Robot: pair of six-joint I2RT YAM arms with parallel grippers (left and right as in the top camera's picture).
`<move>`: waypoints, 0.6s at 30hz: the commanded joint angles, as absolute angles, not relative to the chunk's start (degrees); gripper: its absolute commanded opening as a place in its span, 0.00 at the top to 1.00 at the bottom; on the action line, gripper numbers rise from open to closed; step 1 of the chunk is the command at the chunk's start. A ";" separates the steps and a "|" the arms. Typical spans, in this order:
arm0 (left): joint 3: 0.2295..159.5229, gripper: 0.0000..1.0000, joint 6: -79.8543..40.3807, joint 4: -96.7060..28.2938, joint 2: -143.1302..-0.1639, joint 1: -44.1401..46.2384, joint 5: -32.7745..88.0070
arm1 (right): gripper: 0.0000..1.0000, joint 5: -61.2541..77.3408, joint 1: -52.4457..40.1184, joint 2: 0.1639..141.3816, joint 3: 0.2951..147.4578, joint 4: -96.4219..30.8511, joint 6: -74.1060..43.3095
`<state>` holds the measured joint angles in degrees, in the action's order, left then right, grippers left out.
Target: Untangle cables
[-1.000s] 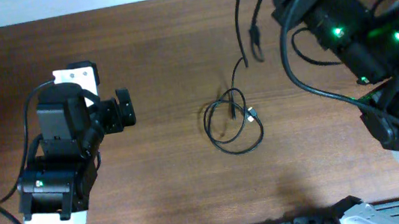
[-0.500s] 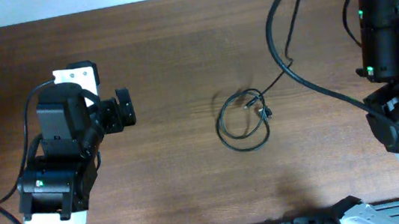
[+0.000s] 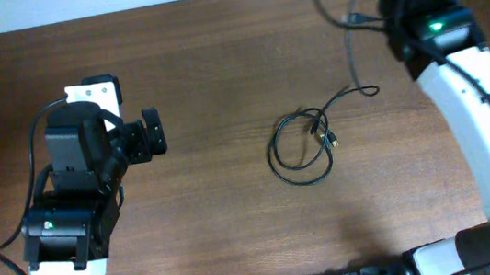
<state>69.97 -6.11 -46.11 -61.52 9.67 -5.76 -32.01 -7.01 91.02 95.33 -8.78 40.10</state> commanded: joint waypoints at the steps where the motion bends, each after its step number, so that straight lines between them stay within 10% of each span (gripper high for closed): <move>1: 70.43 0.01 -6.83 -46.00 -61.56 9.47 -5.34 | 0.96 -34.39 0.45 90.26 95.59 -6.79 40.05; 11: 70.43 0.01 -6.83 -46.00 -61.56 9.45 -5.34 | 0.96 -26.37 15.38 89.01 95.59 42.68 40.29; 18: 70.43 0.01 -6.83 -46.00 -61.56 9.47 -5.34 | 0.96 -19.79 17.45 88.86 95.59 25.30 40.03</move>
<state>69.97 -6.13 -46.06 -61.58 9.67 -5.76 -21.52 15.90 89.19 95.09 29.89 40.42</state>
